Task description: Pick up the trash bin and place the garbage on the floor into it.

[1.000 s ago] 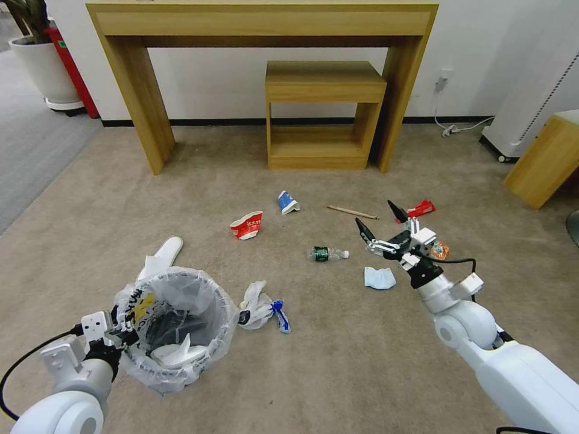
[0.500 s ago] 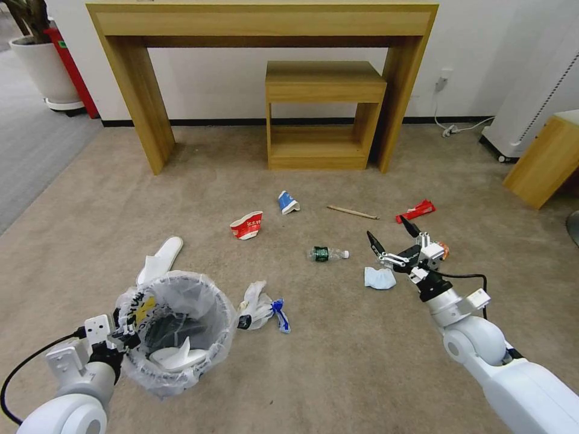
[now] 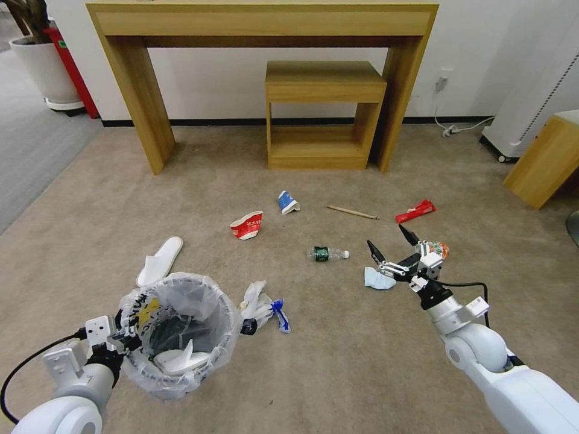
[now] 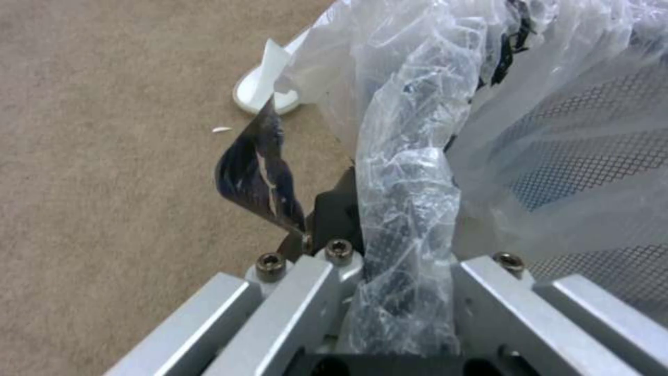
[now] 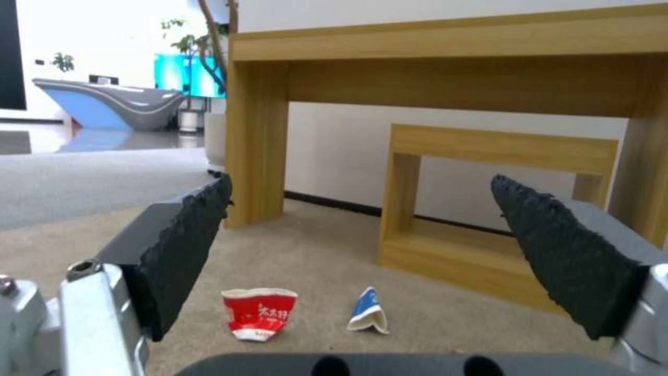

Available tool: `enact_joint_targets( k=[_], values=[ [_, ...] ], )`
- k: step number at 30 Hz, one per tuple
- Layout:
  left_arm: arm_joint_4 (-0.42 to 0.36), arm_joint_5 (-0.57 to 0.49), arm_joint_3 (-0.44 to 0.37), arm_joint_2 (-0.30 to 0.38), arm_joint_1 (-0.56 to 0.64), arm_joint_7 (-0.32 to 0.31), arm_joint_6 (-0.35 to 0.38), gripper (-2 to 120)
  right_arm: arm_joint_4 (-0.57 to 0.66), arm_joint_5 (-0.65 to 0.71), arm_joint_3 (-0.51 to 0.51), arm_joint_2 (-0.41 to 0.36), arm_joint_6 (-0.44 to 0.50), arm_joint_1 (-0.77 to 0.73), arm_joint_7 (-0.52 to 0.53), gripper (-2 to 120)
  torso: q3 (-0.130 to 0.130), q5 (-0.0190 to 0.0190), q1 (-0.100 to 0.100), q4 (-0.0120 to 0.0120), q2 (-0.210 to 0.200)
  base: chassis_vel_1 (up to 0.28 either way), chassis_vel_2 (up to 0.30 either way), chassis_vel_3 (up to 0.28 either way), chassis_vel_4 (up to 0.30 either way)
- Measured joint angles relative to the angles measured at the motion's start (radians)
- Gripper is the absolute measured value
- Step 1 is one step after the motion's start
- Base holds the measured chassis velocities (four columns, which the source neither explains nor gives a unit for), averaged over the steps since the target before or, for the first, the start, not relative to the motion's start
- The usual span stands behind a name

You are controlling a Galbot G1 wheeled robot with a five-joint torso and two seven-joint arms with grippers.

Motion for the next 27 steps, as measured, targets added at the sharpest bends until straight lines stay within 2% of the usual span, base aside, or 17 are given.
enact_joint_targets(
  k=[27],
  values=[
    [-0.013, 0.003, -0.017, -0.007, 0.025, 0.016, 0.001, 1, -0.006, -0.014, 0.025, -0.006, 0.022, -0.043, -0.028, 89, 0.000, 0.0000, 0.000, 0.0000, 0.000, 0.000, 0.000, 0.000, 0.000]
  ],
)
